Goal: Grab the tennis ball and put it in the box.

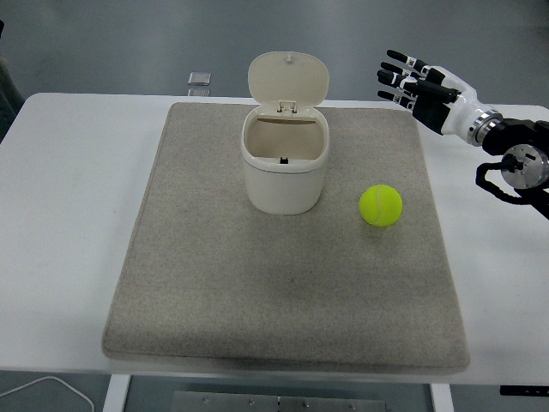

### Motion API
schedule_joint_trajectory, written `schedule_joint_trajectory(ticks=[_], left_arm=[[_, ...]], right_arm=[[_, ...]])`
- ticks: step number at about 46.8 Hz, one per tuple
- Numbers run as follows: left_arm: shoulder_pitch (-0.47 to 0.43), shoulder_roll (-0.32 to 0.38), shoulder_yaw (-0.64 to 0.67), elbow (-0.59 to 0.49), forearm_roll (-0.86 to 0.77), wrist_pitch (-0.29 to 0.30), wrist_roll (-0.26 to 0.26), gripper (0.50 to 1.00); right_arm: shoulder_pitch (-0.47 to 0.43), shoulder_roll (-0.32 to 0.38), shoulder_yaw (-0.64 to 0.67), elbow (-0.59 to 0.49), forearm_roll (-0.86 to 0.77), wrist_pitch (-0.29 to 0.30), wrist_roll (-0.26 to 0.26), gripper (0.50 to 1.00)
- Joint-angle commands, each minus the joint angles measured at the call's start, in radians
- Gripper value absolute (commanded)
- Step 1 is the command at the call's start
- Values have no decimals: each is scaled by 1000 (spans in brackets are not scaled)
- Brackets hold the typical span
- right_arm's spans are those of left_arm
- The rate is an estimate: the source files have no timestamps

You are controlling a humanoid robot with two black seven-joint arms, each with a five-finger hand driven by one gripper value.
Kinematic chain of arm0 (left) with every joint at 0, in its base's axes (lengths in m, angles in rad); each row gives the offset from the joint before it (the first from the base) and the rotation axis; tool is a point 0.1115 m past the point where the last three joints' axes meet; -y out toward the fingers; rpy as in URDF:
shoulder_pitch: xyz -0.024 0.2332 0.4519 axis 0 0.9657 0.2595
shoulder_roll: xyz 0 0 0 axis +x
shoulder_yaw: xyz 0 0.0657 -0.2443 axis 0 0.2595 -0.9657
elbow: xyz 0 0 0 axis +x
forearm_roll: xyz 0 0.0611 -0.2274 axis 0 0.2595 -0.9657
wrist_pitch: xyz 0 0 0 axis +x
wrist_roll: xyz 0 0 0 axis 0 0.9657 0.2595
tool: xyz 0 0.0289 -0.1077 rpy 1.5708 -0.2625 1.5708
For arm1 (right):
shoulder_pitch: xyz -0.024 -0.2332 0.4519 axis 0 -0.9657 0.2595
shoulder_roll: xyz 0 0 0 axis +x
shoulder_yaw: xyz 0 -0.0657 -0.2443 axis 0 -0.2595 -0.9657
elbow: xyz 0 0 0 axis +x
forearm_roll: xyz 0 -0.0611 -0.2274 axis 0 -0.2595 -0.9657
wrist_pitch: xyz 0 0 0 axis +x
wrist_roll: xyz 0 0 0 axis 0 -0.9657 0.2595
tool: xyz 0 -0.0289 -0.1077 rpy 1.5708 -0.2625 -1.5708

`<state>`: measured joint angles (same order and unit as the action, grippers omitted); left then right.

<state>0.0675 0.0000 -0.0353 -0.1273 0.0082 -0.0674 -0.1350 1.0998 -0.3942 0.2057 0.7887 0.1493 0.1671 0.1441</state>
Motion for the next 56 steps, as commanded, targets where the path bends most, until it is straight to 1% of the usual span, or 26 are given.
schedule_joint_trajectory(ticks=[1, 20, 36, 48, 56], left_arm=[[0, 0, 0, -2, -1, 0, 0, 992], [-11, 0, -2, -3, -1, 0, 0, 992], [-12, 0, -5, -3, -1, 0, 0, 992], [-12, 0, -5, -3, -1, 0, 0, 990], [-12, 0, -5, -3, -1, 0, 0, 990]], right_arm=[[2, 0, 0, 0, -2, 0, 2, 928], [0, 0, 0, -16, -2, -18, 6, 928], [0, 0, -2, -17, -7, -1, 9, 928], [5, -2, -2, -16, -56, 37, 11, 928], [5, -17, -8, -16, -92, 63, 11, 928]])
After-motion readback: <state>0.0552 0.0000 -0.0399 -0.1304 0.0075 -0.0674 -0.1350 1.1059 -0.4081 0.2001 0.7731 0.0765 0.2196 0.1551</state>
